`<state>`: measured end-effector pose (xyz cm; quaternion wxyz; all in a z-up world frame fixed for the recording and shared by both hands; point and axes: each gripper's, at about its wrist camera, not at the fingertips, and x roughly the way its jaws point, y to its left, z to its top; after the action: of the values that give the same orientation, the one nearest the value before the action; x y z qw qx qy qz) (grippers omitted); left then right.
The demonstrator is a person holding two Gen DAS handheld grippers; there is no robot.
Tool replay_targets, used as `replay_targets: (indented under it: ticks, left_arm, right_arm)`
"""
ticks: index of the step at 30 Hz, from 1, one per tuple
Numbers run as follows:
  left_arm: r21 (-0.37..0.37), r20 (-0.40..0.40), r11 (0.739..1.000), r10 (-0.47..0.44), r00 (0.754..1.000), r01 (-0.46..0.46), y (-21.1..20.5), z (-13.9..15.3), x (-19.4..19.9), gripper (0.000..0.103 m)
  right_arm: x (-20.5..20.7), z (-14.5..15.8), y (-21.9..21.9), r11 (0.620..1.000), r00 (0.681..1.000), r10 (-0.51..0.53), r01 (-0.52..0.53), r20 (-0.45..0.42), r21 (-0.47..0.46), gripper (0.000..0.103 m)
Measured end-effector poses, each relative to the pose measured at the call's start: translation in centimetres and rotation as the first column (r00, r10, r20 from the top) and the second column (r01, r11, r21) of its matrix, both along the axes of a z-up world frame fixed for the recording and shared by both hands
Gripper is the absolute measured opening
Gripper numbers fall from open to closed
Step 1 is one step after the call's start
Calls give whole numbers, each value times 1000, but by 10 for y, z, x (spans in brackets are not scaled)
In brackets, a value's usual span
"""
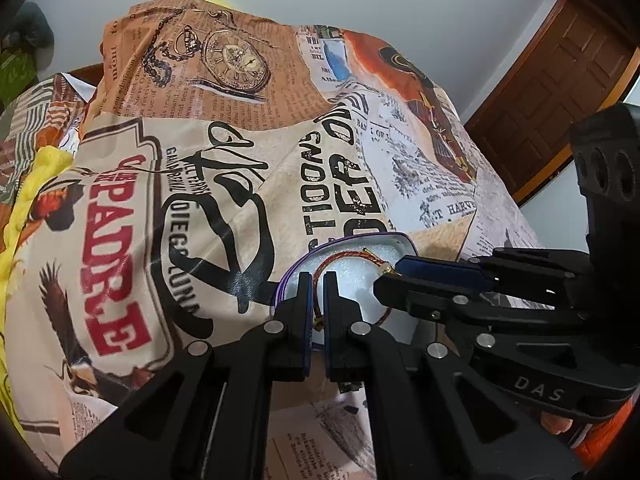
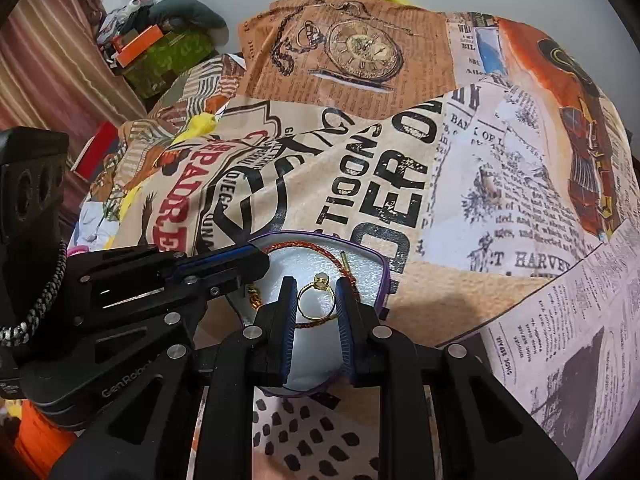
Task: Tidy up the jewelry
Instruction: 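Carry the bracelet with the left tool into the heart tin while the right tool drops the ring in, then open both tools and pull them back toward the jewelry pile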
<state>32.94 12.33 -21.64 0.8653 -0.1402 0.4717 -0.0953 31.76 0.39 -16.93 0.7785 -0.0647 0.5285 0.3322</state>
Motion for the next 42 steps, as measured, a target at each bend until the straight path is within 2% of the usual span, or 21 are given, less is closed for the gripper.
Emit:
replay_targets:
  ticks: [4,8,14,20,25,29,32,33,34,37,42]
  left_arm:
    - [17,11,1000,20,1000,-20,5,4,-5,1]
    - [76,23,996,42,999,-44,7,11,-12,3]
    - [103,32,993,52,998,-55,13,27,-28,3]
    - [124,66,991,45,997,-53,5,52,-48,3]
    - [147,118,988,30,993,-47,-7,79,-75,19]
    - [163,163,986,16,986,-43,-18,99,-101,21]
    - [172,197,984,9,980,-44,-26,113,-119,30]
    - [175,210,984,8,978,-46,-28,117,-125,36]
    - [176,223,983,7,975,-47,-32,121,-131,38]
    - [171,247,984,-1,969,-43,-40,129,-147,39]
    - [147,259,989,-18,966,-21,-53,133,-165,39]
  right_arm:
    - [2,-4,3,1000,1000,3,-3,-19,0,18]
    - [2,-5,8,1000,998,28,-28,-54,-12,18]
    - [-11,6,13,996,999,47,-45,20,-81,18]
    - [-24,32,-3,999,998,18,-15,65,-47,19]
    - [-43,59,-19,999,991,-15,19,132,-26,19]
    - [-66,80,-37,999,978,-49,49,205,4,19]
    - [-82,92,-45,998,961,-59,62,269,-2,19]
    - [-90,97,-50,998,952,-65,69,300,-3,22]
    - [-94,100,-53,997,946,-68,72,318,-1,30]
    - [-110,108,-64,996,923,-85,86,374,15,45]
    - [-133,113,-86,993,896,-115,115,429,26,45]
